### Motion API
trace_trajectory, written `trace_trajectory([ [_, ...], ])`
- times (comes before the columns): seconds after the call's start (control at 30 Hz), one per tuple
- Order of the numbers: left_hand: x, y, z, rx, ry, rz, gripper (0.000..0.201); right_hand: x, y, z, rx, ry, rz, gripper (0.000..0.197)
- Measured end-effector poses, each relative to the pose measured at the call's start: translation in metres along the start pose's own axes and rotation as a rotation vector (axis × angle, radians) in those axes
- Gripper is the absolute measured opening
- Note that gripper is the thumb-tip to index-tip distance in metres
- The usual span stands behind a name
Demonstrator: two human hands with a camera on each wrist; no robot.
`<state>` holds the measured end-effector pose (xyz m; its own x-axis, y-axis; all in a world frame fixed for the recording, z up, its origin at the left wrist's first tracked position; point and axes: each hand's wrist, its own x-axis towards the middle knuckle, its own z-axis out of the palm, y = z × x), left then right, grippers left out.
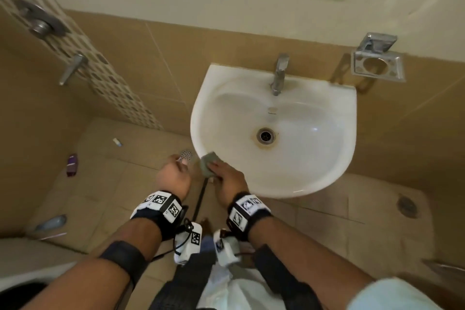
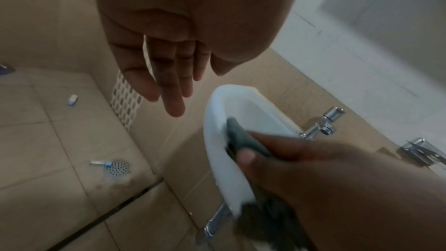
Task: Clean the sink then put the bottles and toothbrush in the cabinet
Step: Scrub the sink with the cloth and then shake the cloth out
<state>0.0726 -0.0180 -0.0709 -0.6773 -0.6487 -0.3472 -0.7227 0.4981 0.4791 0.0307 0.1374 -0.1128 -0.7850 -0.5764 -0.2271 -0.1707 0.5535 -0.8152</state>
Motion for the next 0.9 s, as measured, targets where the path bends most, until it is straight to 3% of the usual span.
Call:
trace_trajectory([
  [0.07, 0.0, -0.005, -0.019, 0.009, 0.059, 0.035, 0.034, 0.003, -0.015, 0.004, -0.016, -0.091, -0.072, 0.038],
  [0.13, 0.005, -0.011, -0.04, -0.009, 0.109, 0.06, 0.032, -0.022, -0.014, -0.001, -0.075, -0.265, -0.177, 0.033],
  [0.17, 0.011, -0.015, -0.046, -0.021, 0.13, 0.067, 0.03, -0.037, -0.008, -0.01, -0.088, -0.276, -0.203, 0.032],
  [0.23, 0.023, -0.021, -0.052, -0.043, 0.137, 0.07, 0.028, -0.059, 0.011, -0.036, -0.047, -0.118, -0.181, 0.03],
  [0.33, 0.041, -0.016, -0.045, -0.099, 0.058, 0.113, 0.03, -0.068, 0.026, -0.093, 0.179, 0.211, 0.093, 0.028],
  [0.4, 0.052, -0.004, -0.036, -0.066, -0.014, 0.184, 0.042, -0.051, 0.037, -0.131, 0.318, 0.387, 0.292, 0.025],
  [0.47, 0.062, 0.015, -0.03, 0.023, -0.118, 0.224, 0.06, -0.018, 0.052, -0.159, 0.212, 0.471, 0.402, 0.026],
  [0.53, 0.076, 0.029, -0.023, 0.066, -0.207, 0.27, 0.078, 0.023, 0.064, -0.176, -0.062, 0.382, 0.386, 0.028],
  [0.63, 0.105, 0.024, -0.007, 0.186, -0.321, 0.354, 0.107, 0.092, 0.064, -0.182, -0.346, 0.13, 0.303, 0.035],
  [0.77, 0.132, 0.003, 0.008, 0.303, -0.416, 0.426, 0.117, 0.149, 0.077, -0.175, -0.721, -0.208, 0.412, 0.035],
  [0.9, 0.144, -0.002, 0.015, 0.309, -0.424, 0.464, 0.125, 0.139, 0.083, -0.154, -0.816, -0.242, 0.474, 0.039],
])
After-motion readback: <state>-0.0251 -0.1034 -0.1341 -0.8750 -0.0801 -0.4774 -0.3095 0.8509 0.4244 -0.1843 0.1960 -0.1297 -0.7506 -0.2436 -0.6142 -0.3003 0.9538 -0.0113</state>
